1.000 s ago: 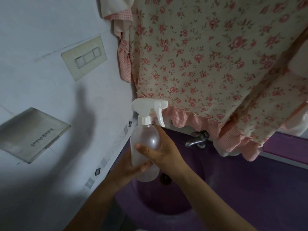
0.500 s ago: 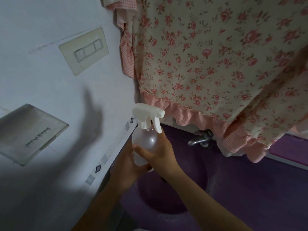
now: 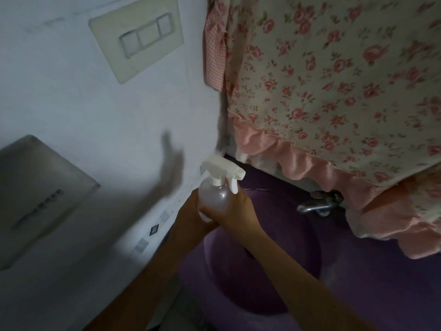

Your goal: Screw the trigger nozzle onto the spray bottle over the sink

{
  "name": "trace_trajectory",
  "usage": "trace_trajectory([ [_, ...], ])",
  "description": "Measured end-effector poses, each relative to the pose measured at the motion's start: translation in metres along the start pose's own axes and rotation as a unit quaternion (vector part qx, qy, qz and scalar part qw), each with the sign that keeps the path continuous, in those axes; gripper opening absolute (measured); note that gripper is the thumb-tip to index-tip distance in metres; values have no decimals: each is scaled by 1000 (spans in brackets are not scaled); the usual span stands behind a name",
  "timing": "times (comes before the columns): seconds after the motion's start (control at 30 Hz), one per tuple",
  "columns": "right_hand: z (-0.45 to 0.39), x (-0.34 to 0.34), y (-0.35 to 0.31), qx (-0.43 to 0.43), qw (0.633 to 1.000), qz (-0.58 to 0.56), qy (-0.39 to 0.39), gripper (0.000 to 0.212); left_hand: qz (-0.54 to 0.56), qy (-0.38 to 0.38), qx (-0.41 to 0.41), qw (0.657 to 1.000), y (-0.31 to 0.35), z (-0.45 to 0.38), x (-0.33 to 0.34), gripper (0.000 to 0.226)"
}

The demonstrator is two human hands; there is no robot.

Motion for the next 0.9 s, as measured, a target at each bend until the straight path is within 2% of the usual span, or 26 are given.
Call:
trace_trajectory([
  [0.07,-19,9,8,9,1000,-9,7,66,5,17,-5,1000,-9,-18,0,42],
  [0.13,-38,15,15,10,1000,-17,13,67,9,39,3,999,-14,-35,2,48],
  [0.37,-110,20,48,11,1000,-20,20,63,74,35,-30,996,-45,-108,30,27],
  [0.43,-129,23,60,20,999,-15,21,60,88,33,-50,994,-62,-125,40,32],
  [0.5,-145,29,71,29,999,-18,24,60,63,36,-49,996,-73,-136,50,46],
  [0.67,-168,48,107,24,998,-44,29,85,54,68,-57,995,-114,-161,76,46],
  [0.73,-172,51,116,20,999,-43,24,81,25,43,-62,997,-125,-167,82,53],
  [0.77,-174,51,118,15,999,-45,25,78,33,41,-58,997,-131,-169,84,43],
  [0.83,-179,53,124,0,999,-43,28,74,-35,56,-32,997,-134,-171,86,24],
  [0.9,-182,52,124,-11,999,-40,34,75,-45,36,-24,998,-138,-173,87,43],
])
Point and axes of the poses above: each hand's wrist, its own z-axis away from the middle knuckle, its own x-axis out of the palm, y = z × x, the point moved 2 cm from there along -z, towards the middle knuckle, and after that the axes turned 7 degrees about z, right-handed, at the moved point
